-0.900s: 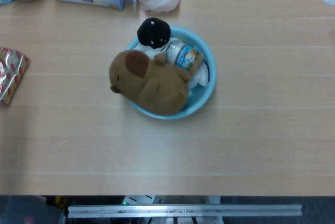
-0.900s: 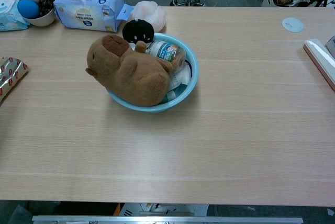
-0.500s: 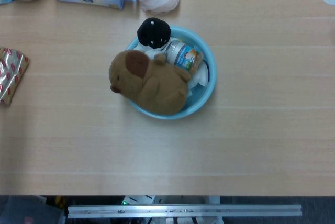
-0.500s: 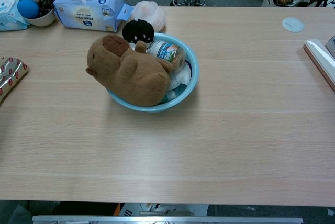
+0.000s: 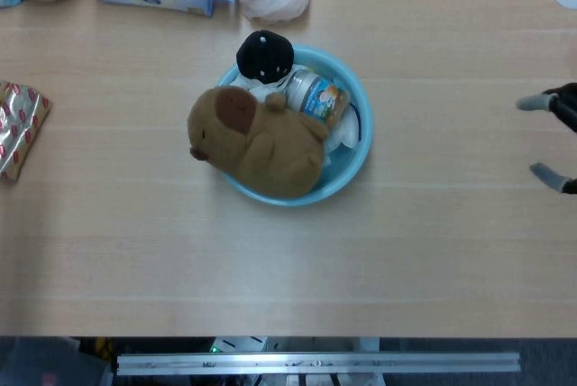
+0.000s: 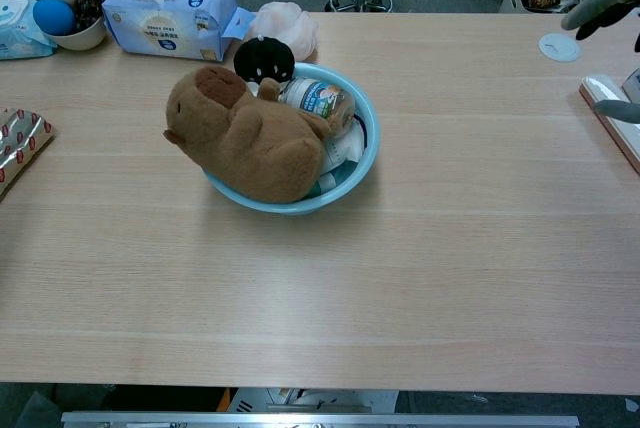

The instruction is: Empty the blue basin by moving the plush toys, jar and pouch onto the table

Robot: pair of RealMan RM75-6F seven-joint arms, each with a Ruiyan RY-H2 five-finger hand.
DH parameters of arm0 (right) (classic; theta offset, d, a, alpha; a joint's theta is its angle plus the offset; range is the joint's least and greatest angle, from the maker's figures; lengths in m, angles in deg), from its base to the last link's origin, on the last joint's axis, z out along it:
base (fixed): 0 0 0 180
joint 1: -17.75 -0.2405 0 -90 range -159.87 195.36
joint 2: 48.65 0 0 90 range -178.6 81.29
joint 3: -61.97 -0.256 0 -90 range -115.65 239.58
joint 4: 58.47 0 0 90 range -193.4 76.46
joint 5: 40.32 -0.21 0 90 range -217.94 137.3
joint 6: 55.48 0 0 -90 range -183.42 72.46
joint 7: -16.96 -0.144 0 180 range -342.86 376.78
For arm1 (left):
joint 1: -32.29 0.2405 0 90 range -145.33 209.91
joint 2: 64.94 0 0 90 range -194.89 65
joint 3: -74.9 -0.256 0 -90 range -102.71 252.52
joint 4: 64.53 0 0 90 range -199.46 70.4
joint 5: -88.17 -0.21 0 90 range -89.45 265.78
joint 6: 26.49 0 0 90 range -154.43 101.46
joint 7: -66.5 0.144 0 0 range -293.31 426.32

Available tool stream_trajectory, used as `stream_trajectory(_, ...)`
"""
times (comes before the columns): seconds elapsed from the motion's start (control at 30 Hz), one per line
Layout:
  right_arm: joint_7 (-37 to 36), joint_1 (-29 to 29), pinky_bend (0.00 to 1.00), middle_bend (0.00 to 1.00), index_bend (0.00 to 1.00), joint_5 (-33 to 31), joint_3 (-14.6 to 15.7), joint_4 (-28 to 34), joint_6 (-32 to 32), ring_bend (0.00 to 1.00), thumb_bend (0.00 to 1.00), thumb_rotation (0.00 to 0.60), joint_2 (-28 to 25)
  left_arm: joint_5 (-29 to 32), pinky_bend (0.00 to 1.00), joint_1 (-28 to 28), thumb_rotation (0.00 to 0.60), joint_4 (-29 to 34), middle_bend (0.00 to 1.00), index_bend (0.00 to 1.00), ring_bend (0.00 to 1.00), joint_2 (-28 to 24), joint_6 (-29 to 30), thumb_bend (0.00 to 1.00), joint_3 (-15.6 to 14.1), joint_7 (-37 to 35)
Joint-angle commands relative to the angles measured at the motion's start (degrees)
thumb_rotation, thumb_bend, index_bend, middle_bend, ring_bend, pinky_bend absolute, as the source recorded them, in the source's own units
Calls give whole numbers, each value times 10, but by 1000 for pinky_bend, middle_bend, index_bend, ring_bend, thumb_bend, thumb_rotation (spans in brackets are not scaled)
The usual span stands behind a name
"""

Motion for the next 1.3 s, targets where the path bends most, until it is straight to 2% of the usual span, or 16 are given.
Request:
stream_trajectory(0.03,8,-51,442,331,238,-9,-13,30,-64,274,92,600,13,3,53,0,600,-1,151,190,88,-1,-3,471,0,1)
stream_trajectory(0.13,23,-83,436,294,194,-27,-22,41,-107,240,45,600,31,6,53,0,600,0,151,190,88,-1,-5,471,0,0)
stream_trajectory(0.27,48,-122,401,261,156,-59,-37,47,-156,195,35,600,57,10,53,0,600,1,151,190,88,-2,-7,471,-1,2)
stream_trajectory(0.6,146,-204,372,243,146,-161,-75,22,-220,169,36,600,138,14,53,3,600,4,151,190,88,-3,-7,470,-1,3)
stream_trajectory(0.93,223,-257,372,243,145,-228,-86,7,-233,169,37,600,190,-11,53,-5,600,11,151,192,88,-8,-18,471,-9,-8)
stream_trajectory(1.3,220,-248,372,243,145,-229,-71,29,-198,169,36,600,164,-45,53,-51,600,25,151,193,89,-14,-61,471,2,-15)
